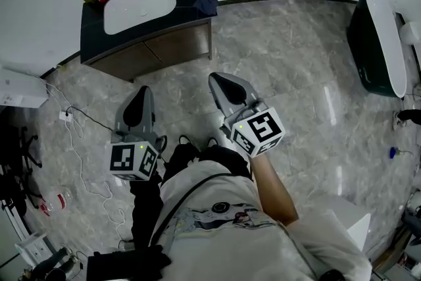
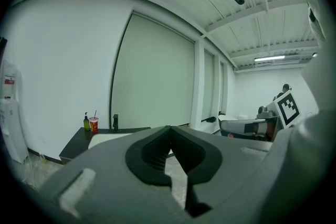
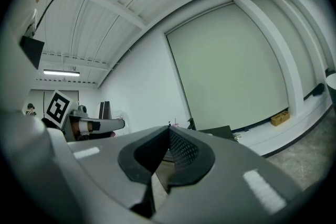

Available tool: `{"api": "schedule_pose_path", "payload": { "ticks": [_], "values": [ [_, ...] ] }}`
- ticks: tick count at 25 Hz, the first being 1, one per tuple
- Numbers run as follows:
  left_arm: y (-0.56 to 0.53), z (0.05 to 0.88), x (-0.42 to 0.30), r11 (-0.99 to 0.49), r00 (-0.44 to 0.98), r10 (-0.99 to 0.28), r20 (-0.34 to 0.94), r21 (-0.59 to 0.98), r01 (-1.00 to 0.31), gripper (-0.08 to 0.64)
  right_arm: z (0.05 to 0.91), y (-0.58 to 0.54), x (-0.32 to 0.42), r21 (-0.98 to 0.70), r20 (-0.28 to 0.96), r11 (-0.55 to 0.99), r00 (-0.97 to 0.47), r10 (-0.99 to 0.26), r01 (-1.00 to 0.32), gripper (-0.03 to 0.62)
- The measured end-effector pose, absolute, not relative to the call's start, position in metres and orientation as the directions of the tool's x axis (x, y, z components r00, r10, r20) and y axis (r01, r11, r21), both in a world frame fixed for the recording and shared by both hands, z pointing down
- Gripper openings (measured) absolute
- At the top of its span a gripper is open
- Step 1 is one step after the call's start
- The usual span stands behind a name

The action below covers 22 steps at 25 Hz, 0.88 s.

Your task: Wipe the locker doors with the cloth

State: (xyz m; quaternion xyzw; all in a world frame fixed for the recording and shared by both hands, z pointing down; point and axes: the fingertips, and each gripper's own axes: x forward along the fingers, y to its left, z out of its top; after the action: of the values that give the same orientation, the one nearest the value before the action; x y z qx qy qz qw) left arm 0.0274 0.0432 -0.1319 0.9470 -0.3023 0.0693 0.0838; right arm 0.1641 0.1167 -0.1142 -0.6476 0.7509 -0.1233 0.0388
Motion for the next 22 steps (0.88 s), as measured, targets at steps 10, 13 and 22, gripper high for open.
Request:
{"api": "schedule_pose_path", "payload": {
  "ticks": [10,13,22],
  "values": [
    [-0.025,-0.104,0.058,-0.832,0.845,-0.492,0.21,0.173,-0.528,-0.002,-0.079,0.051,0.194,-0.269,0.166,0.008,-0.055,-0.985,-0.963,0.005],
    [-0.071,-0.106,0.068,-0.832,0.852,-0.487,0.192,0.194,-0.519,-0.002,-0.074,0.016,0.205,-0.274,0.195,-0.038,-0.016,-0.981,-0.961,0.006],
    [-0.193,-0.1,0.068,-0.825,0.857,-0.477,0.195,0.238,-0.513,-0.002,-0.064,-0.098,0.212,-0.204,0.293,-0.084,0.021,-0.956,-0.975,0.006]
  ]
}}
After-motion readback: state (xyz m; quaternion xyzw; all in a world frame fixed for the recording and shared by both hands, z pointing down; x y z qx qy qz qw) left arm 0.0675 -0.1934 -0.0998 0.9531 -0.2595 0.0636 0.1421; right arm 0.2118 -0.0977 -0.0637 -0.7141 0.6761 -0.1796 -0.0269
